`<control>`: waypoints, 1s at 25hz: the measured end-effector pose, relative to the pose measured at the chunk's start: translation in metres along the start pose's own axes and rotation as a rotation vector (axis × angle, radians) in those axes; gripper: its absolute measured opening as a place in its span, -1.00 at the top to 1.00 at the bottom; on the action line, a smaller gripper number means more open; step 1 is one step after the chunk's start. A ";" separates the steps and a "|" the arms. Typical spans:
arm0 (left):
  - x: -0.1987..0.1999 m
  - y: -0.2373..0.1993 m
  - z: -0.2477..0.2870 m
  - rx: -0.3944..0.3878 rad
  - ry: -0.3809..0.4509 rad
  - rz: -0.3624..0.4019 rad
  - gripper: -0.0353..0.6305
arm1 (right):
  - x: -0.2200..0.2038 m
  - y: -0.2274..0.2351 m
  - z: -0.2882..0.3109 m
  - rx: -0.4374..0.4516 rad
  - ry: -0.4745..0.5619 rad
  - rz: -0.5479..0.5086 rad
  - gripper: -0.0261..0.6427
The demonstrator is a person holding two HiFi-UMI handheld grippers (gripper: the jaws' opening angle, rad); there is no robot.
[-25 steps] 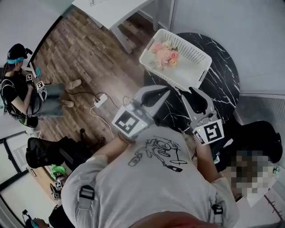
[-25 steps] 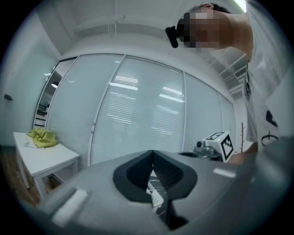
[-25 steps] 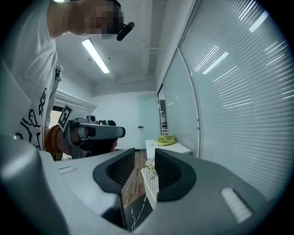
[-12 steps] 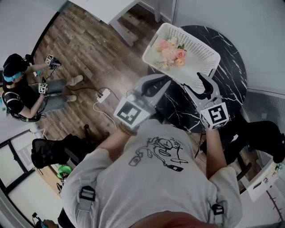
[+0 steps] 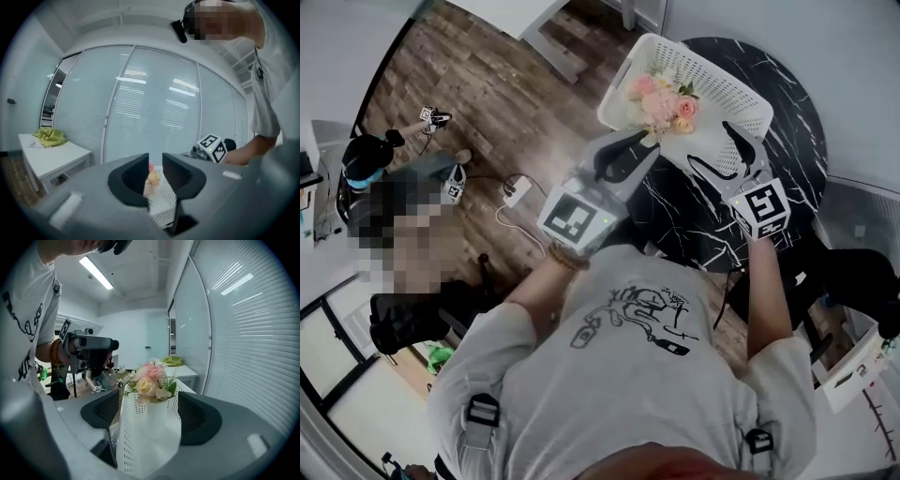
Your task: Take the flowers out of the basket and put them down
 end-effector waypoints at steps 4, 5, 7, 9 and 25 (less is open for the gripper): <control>-0.012 -0.010 0.004 0.001 -0.024 -0.006 0.59 | -0.008 0.010 0.017 0.042 -0.037 -0.017 -0.38; -0.015 -0.012 0.006 0.002 -0.028 -0.006 0.58 | -0.010 0.012 0.022 0.055 -0.049 -0.026 -0.40; -0.019 -0.018 0.010 0.001 -0.030 0.003 0.54 | -0.017 0.018 0.030 0.071 -0.072 -0.041 -0.44; -0.023 -0.022 0.013 0.003 -0.037 0.008 0.52 | -0.021 0.023 0.038 0.081 -0.086 -0.056 -0.45; -0.039 -0.045 0.025 0.043 -0.053 -0.024 0.46 | -0.053 0.039 0.087 0.190 -0.152 -0.105 -0.55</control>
Point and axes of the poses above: the fingertips, and each gripper's own axes: z forward along the fingers, y to its right, x out of its top, the point moved 3 cm from there along -z, backward along the fingers, and after that the axes turned 3 degrees about y, right-handed, at the moved point
